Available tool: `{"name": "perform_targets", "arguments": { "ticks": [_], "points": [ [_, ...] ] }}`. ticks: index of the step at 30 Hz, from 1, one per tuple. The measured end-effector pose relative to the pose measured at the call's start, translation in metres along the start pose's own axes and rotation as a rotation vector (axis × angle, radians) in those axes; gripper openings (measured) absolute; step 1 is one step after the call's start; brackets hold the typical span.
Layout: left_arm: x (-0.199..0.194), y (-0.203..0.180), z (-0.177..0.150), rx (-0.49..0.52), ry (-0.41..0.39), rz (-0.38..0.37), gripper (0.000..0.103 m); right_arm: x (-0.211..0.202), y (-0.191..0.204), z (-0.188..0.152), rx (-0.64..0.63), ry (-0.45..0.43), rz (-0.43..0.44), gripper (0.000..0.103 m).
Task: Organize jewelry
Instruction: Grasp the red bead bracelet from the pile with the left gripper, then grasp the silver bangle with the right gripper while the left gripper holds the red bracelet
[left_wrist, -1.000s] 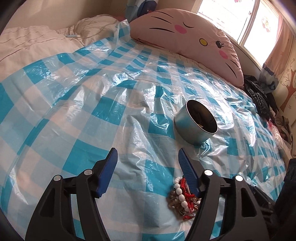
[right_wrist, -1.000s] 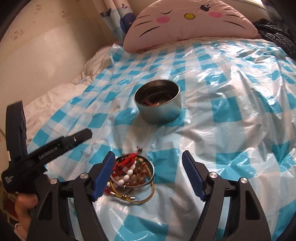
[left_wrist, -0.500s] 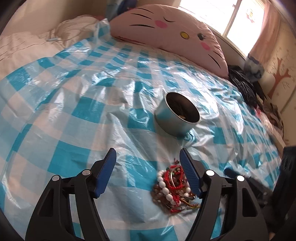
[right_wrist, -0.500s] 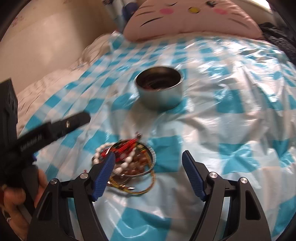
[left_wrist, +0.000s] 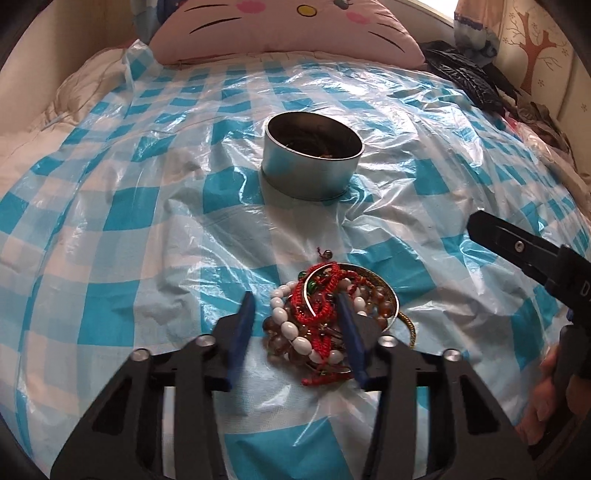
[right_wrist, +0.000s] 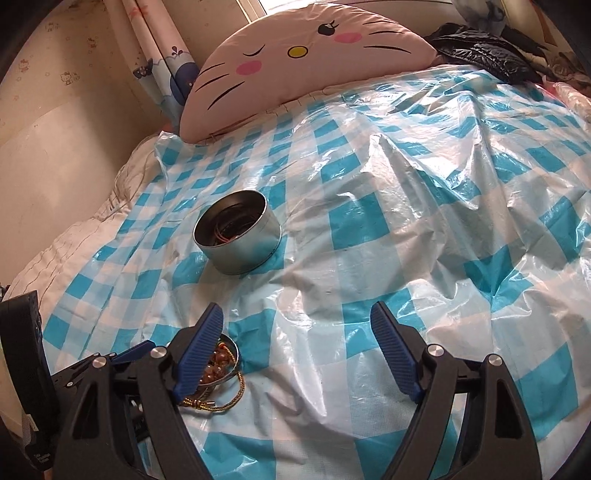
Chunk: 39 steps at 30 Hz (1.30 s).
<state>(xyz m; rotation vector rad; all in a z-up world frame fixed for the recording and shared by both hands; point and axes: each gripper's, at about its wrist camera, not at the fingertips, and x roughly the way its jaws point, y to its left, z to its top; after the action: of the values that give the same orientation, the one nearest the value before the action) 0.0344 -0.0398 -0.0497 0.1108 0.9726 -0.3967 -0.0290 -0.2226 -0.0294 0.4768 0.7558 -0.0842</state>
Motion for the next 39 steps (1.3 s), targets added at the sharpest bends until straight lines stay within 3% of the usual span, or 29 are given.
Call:
{"name": "perform_targets", "arguments": {
  "ticks": [3,9,13,22,24,27,28,29,30,34,35,36,38,39],
  "points": [
    [0.002,0.017,0.0,-0.089,-0.002,-0.037,0.02,0.0,-0.001,0.0,0.003,0.001,0.004,0.08],
    [-0.004,0.052,-0.003,-0.262,-0.05,-0.142,0.012,0.01,0.018,-0.006,-0.085,0.053,0.043,0.08],
    [0.0,0.057,-0.003,-0.303,-0.044,-0.192,0.012,0.024,0.043,-0.016,-0.191,0.135,0.113,0.08],
    [-0.007,0.062,-0.002,-0.333,-0.097,-0.177,0.012,0.061,0.075,-0.032,-0.299,0.274,0.193,0.079],
    [-0.006,0.064,-0.002,-0.342,-0.095,-0.174,0.012,0.063,0.075,-0.032,-0.292,0.285,0.216,0.062],
    [-0.005,0.066,-0.003,-0.354,-0.088,-0.169,0.012,0.057,0.074,-0.031,-0.293,0.255,0.213,0.055],
    [-0.004,0.067,-0.003,-0.358,-0.087,-0.167,0.012,0.054,0.072,-0.029,-0.294,0.235,0.197,0.047],
    [-0.004,0.067,-0.003,-0.361,-0.086,-0.165,0.012,0.051,0.07,-0.027,-0.29,0.221,0.181,0.031],
    [-0.004,0.068,-0.003,-0.362,-0.086,-0.164,0.012,0.05,0.066,-0.025,-0.273,0.213,0.18,0.024],
    [-0.003,0.068,-0.003,-0.362,-0.083,-0.155,0.012,0.048,0.053,-0.018,-0.218,0.191,0.154,0.024],
    [-0.003,0.068,-0.003,-0.364,-0.081,-0.15,0.012,0.047,0.051,-0.017,-0.206,0.19,0.153,0.037],
    [-0.002,0.069,-0.003,-0.37,-0.08,-0.147,0.012,0.046,0.051,-0.016,-0.205,0.184,0.162,0.056],
    [-0.001,0.072,-0.004,-0.382,-0.078,-0.146,0.012,0.045,0.058,-0.016,-0.23,0.173,0.192,0.071],
    [-0.001,0.074,-0.004,-0.388,-0.079,-0.145,0.012,0.046,0.062,-0.016,-0.25,0.176,0.198,0.074]
  ]
}}
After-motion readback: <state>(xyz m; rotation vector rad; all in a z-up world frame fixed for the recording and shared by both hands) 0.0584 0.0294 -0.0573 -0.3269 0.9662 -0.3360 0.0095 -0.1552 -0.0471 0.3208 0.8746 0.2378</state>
